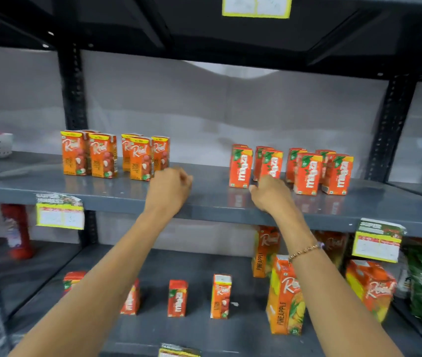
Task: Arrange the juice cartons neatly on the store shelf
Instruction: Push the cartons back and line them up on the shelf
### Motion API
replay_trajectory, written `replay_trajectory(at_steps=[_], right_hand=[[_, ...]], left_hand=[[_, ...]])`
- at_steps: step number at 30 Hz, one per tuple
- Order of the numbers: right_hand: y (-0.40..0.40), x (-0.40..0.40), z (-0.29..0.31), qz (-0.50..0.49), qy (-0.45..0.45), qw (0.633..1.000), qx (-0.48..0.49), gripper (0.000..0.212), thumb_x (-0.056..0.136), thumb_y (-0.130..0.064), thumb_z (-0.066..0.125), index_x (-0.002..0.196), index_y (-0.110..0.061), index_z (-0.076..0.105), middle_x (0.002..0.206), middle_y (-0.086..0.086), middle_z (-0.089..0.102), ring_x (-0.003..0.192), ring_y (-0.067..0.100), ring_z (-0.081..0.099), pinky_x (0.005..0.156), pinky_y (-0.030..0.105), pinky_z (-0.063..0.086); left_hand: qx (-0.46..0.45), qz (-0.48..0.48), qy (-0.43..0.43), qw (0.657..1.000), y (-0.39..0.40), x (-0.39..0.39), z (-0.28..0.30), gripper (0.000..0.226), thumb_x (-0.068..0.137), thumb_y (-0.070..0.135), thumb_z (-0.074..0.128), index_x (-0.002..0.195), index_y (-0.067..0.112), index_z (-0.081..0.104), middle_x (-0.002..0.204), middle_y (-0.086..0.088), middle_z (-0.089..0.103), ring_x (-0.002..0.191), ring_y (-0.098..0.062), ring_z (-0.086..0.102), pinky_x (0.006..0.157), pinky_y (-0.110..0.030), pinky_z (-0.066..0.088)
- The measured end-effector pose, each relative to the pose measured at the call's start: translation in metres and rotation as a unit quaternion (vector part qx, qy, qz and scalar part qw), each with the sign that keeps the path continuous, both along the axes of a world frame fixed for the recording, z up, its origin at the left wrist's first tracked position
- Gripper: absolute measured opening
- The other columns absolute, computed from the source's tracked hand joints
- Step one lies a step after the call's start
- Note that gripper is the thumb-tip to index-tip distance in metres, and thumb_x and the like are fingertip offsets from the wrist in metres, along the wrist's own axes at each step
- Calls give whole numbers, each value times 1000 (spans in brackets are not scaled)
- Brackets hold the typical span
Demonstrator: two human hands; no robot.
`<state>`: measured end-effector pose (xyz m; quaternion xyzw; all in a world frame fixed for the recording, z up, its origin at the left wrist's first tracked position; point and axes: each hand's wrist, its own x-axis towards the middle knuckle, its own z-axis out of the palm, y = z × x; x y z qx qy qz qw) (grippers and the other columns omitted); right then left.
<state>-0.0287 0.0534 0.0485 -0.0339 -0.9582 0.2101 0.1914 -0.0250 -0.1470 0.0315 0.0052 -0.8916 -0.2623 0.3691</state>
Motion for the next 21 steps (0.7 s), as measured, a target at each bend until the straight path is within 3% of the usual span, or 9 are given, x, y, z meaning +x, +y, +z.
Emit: replay_trajectory(at_steps=[2,4,6,8,10,13,16,18,21], right_hand=[[-39,9,1,37,51,998,-2,33,93,-28,49,110,-2,60,115,18,64,107,35,59,85,33,45],[-85,11,2,90,95,991,-27,30,90,-27,51,101,-3,65,108,17,68,104,34,60,86,34,48],[-129,7,4,118,127,983,-60,26,89,-25,53,97,-4,66,103,15,70,101,33,61,83,34,48],[-169,-2,5,131,146,977,-82,26,88,-26,55,97,-4,64,101,14,70,100,33,61,81,33,47],[-202,-14,5,142,146,974,-95,30,88,-33,56,96,-5,63,100,14,70,98,32,62,77,33,47],[-240,-33,2,151,115,976,-106,43,83,-41,64,110,-7,61,112,12,66,107,30,59,84,34,48],[-263,-46,-1,119,81,982,-123,76,75,-48,71,133,-8,42,131,13,51,123,30,47,101,41,43],[-273,-52,-3,97,67,978,-172,94,71,-47,75,139,-4,27,136,15,44,127,32,43,103,43,39],[-278,-60,-5,75,69,972,-212,90,72,-37,77,136,-5,23,134,16,47,125,35,46,99,44,42]], left_hand=[[47,46,80,995,-52,11,1,19,92,21,55,91,7,67,92,-15,71,86,-32,65,71,-33,47],[97,108,100,984,-101,15,3,26,89,20,59,106,1,59,109,-20,64,102,-36,58,82,-40,45],[113,148,33,982,-140,11,5,51,86,25,66,121,-6,48,124,-26,52,117,-41,49,98,-47,41],[127,136,-41,982,-164,1,6,69,80,27,74,128,-8,40,131,-27,47,123,-42,45,103,-47,38],[141,96,-84,982,-177,-7,7,72,80,29,73,133,-4,38,133,-23,49,123,-39,48,103,-45,40],[95,73,-106,987,-181,-16,10,68,86,32,65,135,-4,35,133,-22,51,122,-37,50,102,-43,42],[58,79,-117,988,-179,-25,12,73,90,34,59,139,-9,26,139,-25,43,129,-39,43,107,-44,38],[50,92,-116,988,-178,-32,13,78,89,32,60,141,-11,20,141,-27,39,132,-39,39,108,-42,36],[44,127,-107,985,-173,-41,14,73,90,26,61,140,-9,20,140,-28,40,131,-38,41,104,-40,39]])
